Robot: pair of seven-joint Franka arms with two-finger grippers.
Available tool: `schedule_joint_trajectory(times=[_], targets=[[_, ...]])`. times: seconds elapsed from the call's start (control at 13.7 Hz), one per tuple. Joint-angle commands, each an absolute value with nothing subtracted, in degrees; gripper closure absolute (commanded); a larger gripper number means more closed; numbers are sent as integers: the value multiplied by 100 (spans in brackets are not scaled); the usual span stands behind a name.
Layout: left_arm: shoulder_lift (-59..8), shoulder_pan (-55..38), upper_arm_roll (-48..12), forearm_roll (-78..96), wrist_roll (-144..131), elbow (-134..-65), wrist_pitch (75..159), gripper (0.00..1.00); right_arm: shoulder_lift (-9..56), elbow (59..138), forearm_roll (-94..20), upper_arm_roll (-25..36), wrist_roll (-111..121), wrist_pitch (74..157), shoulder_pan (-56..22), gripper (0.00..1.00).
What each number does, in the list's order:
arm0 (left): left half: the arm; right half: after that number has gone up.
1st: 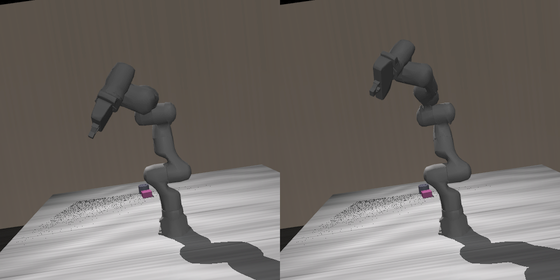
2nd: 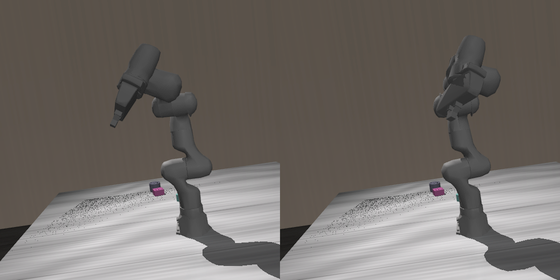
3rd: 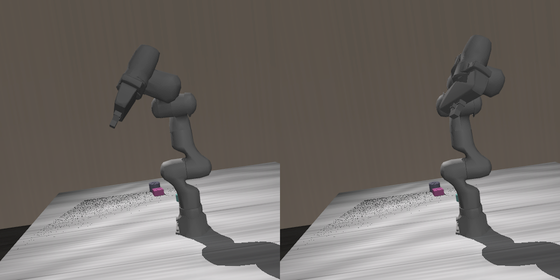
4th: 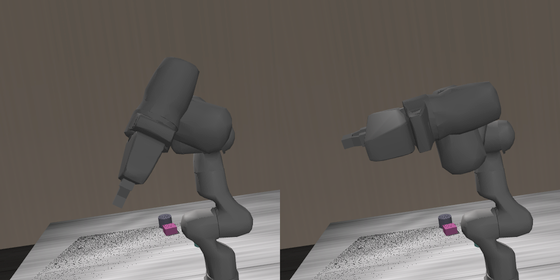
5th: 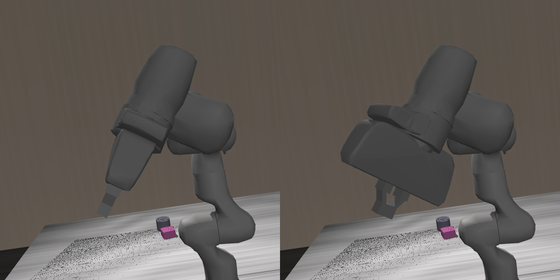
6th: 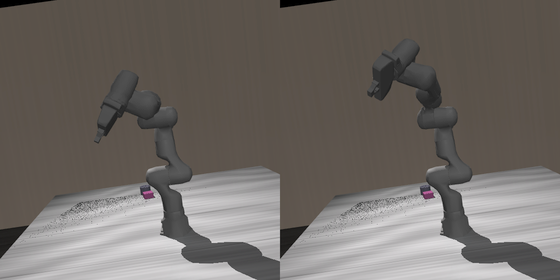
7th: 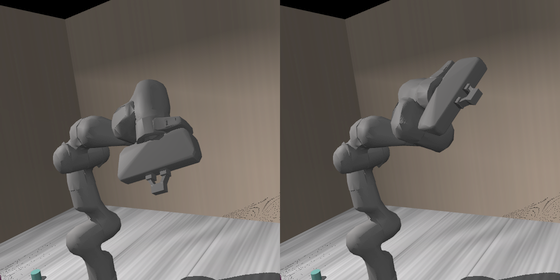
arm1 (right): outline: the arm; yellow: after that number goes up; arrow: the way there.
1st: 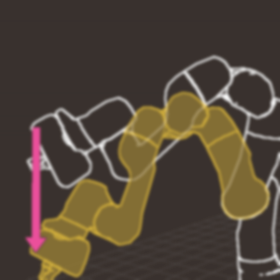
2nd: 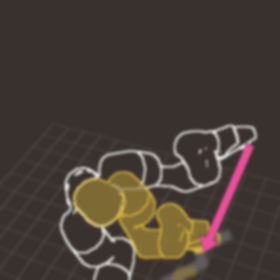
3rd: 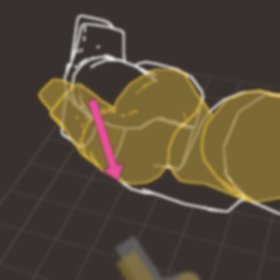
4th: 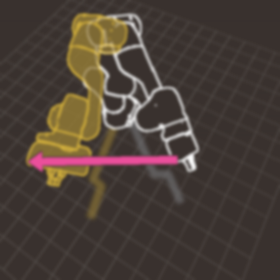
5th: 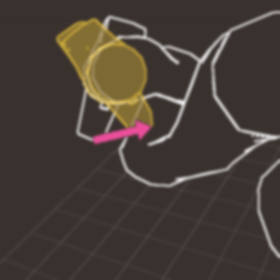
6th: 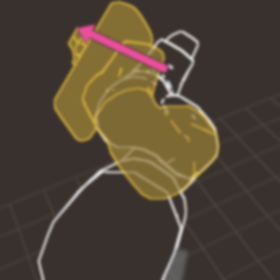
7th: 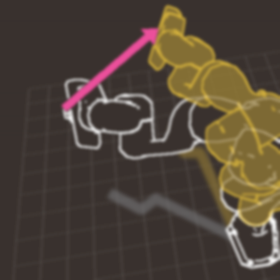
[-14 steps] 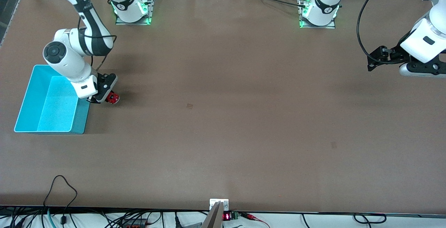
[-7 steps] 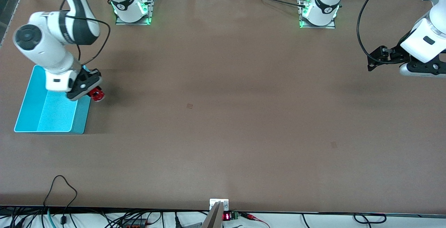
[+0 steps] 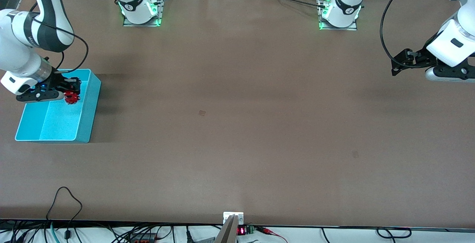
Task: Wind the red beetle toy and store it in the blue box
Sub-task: 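Lift the car with the right gripper and carry it over the box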
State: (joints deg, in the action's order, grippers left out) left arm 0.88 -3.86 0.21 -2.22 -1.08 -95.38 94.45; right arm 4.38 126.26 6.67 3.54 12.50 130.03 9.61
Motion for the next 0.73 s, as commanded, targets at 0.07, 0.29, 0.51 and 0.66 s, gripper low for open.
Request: schedule_joint_trajectory(times=[0.07,0.29,0.51,0.66], targets=[[185,-378,18,-176,-149,-9580,9387,0,878,12533,633,931,1134,13104,940,100],[185,-378,9,-176,-149,-9580,9387,0,1387,12350,633,984,1151,13175,1037,100],[185,-378,18,-176,-149,-9580,9387,0,1835,12313,607,984,1598,13508,1195,100],[185,-378,18,-176,-149,-9580,9387,0,2012,12313,606,984,1652,13631,1283,100]])
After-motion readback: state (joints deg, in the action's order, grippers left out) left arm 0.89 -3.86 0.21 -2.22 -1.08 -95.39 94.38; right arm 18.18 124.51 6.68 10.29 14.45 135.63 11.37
